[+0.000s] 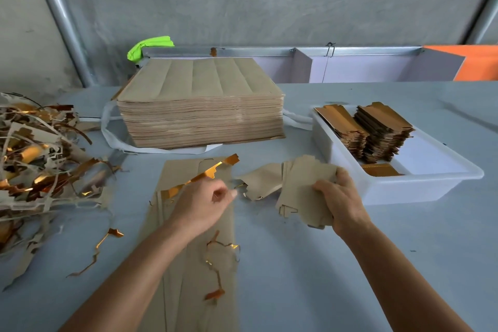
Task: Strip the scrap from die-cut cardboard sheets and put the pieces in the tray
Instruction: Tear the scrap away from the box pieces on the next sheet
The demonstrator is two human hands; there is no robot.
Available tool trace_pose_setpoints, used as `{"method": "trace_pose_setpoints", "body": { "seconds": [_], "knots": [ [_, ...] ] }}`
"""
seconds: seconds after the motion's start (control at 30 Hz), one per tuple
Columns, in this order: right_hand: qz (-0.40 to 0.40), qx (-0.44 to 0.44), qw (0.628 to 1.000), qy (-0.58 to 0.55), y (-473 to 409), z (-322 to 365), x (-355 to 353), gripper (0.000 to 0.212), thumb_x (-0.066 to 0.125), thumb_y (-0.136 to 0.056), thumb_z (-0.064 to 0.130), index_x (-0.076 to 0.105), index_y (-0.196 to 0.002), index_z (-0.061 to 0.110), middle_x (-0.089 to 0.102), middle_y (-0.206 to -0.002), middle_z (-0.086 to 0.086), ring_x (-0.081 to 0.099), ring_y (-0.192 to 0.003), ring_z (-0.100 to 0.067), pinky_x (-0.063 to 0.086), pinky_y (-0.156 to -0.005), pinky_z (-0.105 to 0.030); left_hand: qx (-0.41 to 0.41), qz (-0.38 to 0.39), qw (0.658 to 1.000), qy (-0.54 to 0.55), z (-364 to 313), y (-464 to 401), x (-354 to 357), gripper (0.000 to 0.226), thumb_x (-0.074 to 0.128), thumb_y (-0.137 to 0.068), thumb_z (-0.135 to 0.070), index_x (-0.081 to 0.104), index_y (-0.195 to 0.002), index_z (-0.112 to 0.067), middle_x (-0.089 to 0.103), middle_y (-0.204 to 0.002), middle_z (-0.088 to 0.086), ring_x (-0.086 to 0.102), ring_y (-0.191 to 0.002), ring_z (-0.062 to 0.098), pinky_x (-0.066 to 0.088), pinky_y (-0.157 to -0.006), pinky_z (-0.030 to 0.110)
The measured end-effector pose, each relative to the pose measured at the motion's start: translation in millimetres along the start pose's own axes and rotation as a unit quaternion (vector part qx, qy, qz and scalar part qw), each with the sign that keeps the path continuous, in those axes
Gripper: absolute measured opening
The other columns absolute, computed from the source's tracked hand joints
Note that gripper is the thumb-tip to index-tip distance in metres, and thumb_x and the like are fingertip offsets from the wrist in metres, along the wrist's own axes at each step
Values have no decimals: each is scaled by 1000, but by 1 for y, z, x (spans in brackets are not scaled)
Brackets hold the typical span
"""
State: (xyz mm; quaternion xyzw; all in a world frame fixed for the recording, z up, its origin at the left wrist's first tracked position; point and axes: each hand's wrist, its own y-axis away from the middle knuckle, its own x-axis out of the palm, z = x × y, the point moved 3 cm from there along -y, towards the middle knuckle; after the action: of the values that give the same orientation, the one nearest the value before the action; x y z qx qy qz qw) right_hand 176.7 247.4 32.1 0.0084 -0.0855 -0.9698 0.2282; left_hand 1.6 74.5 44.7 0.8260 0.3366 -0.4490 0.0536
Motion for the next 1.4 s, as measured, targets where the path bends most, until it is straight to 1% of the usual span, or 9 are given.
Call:
{"method": "trace_pose_setpoints", "body": {
  "seconds": [0.1, 0.27, 0.43, 0.53, 0.73, 0.9, 1.1, 1.27, 1.4],
  "knots": [
    [-2, 13, 1000, 1, -10, -6, -4, 40, 55, -88, 1, 42, -120, 22, 53, -105, -9, 53, -90, -26, 53, -71, -46, -4, -37, 996, -81, 3, -31, 10, 20, 63, -89, -30, 65, -96, -12, 58, -99, 1, 57, -98, 22, 42, -80, 30],
    [-23, 105, 990, -93, -24, -21, -15, 22, 57, -85, -4, 56, -99, 12, 56, -98, -10, 52, -94, -29, 46, -77, -47, 2, 27, 989, -148, -10, -76, 50, 55, 59, -86, -51, 52, -124, -12, 50, -125, 7, 46, -118, 24, 38, -94, 32],
    [-11, 140, 976, -164, -26, -32, -26, 22, 56, -85, -2, 53, -93, 18, 54, -106, -9, 50, -108, -31, 43, -89, -47, -96, 109, 959, -245, -10, -101, 75, 80, 70, -66, -66, 45, -122, -15, 46, -132, 8, 47, -122, 28, 44, -91, 37],
    [9, 140, 970, -198, -26, -34, -29, 22, 54, -86, -1, 55, -97, 17, 56, -111, -12, 51, -111, -34, 41, -97, -50, -134, 125, 957, -223, -8, -104, 72, 62, 75, -62, -63, 51, -100, -20, 60, -108, 2, 59, -100, 24, 49, -79, 32],
    [68, 140, 954, -257, -16, -30, -31, 19, 53, -87, 1, 62, -101, 12, 69, -94, -10, 63, -87, -28, 52, -73, -45, -99, 14, 988, 117, -7, -95, 62, 18, 64, -86, -24, 61, -74, -12, 61, -66, -3, 55, -64, 14, 41, -61, 28],
    [164, 102, 947, -258, -5, -12, -24, 32, 58, -80, 11, 62, -111, 12, 72, -95, -8, 70, -79, -22, 56, -61, -38, -119, 14, 894, 431, -21, -67, 41, 23, 59, -92, -13, 60, -70, -17, 62, -66, -6, 53, -61, 8, 42, -56, 21],
    [232, 26, 952, -200, 5, 18, 10, 38, 64, -73, 14, 67, -111, 13, 71, -108, -8, 68, -92, -21, 56, -71, -37, -145, 27, 858, 492, -46, -42, 32, 17, 55, -94, -13, 63, -80, -16, 66, -70, -2, 58, -59, 11, 44, -45, 22],
    [174, 74, 957, -221, 6, 18, 21, 24, 63, -79, 7, 67, -101, 12, 73, -95, -5, 68, -87, -21, 54, -68, -37, -152, 48, 805, 572, -57, -22, 22, 13, 52, -95, -10, 62, -87, -14, 69, -70, -3, 61, -57, 10, 49, -42, 21],
    [162, 126, 938, -281, 10, 15, 25, 12, 58, -87, 6, 65, -97, 8, 74, -81, -7, 72, -66, -20, 56, -50, -34, -107, 172, 775, 599, -59, -10, 26, 46, 42, -92, -46, 59, -120, -14, 64, -109, 15, 60, -90, 27, 56, -68, 39]
  ]
}}
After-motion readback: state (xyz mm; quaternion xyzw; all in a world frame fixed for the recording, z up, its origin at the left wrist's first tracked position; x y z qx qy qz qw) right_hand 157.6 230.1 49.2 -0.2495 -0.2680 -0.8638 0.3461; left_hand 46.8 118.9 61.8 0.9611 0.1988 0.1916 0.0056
